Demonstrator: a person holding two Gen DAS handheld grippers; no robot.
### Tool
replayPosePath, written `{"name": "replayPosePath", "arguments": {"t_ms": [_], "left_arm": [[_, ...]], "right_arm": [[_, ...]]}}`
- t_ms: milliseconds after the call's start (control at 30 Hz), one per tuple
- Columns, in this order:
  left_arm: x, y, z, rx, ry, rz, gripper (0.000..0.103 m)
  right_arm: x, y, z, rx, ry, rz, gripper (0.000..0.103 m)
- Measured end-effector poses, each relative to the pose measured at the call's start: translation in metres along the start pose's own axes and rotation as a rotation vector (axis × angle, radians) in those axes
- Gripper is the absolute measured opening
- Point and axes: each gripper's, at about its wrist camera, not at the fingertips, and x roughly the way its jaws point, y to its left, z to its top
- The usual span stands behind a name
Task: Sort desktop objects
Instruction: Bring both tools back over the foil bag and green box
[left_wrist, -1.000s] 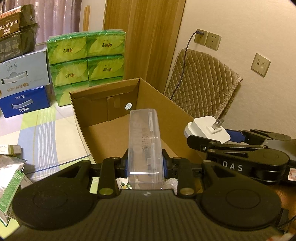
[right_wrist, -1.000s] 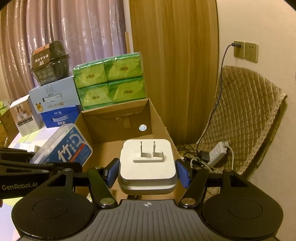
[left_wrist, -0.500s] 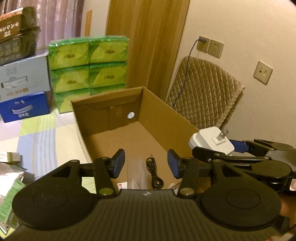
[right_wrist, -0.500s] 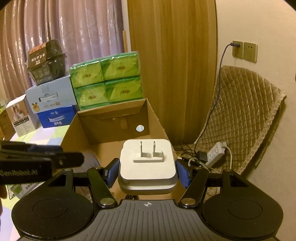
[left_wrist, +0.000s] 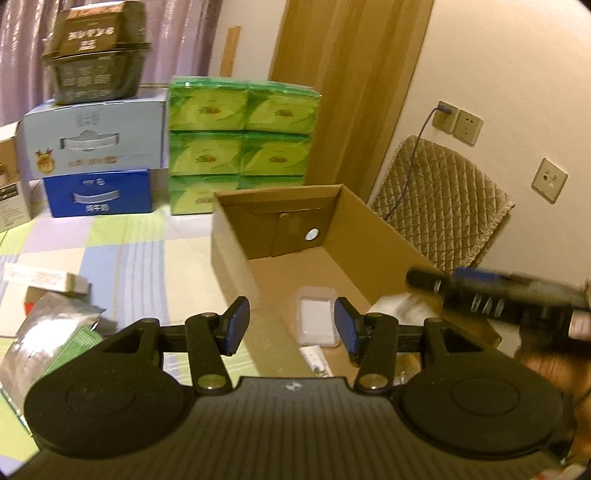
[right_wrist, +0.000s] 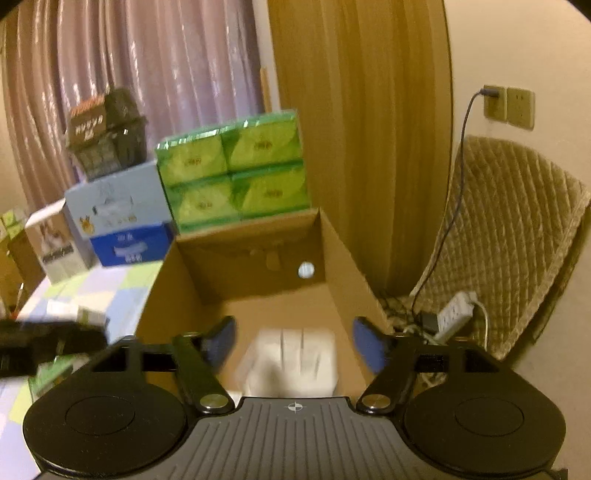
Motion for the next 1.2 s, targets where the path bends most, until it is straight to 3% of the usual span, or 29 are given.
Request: {"name": "replayPosePath", "arguments": {"t_ms": [167, 267, 533, 800, 1200], "left_arm": [[-0.022, 0.016, -0.013, -0.015, -0.007, 0.027, 0.059], [-0.034, 0.026, -0.021, -0.023, -0.006, 0.045, 0.061], [-0.082, 0.052, -0.050, -0.008, -0.007, 0.106, 0.081], [-0.137, 0.090, -0.082, 0.013, 0.008, 0.164, 0.091], [-0.189, 0.157, -0.109, 0.068, 0.081, 0.255, 0.096]], "right_arm": [[-0.016, 0.007, 0.005, -0.004, -0.030, 0.000, 0.083], [-0.026, 0.013, -0.003, 0.001, -0.016, 0.004, 0.086], [-0.058, 0.047, -0.028, 0.027, 0.010, 0.069, 0.095], [-0.083, 0.109, -0.041, -0.047, 0.018, 0.161, 0.101], [-0.086, 0.183, -0.070, -0.204, 0.076, 0.267, 0.101]]}}
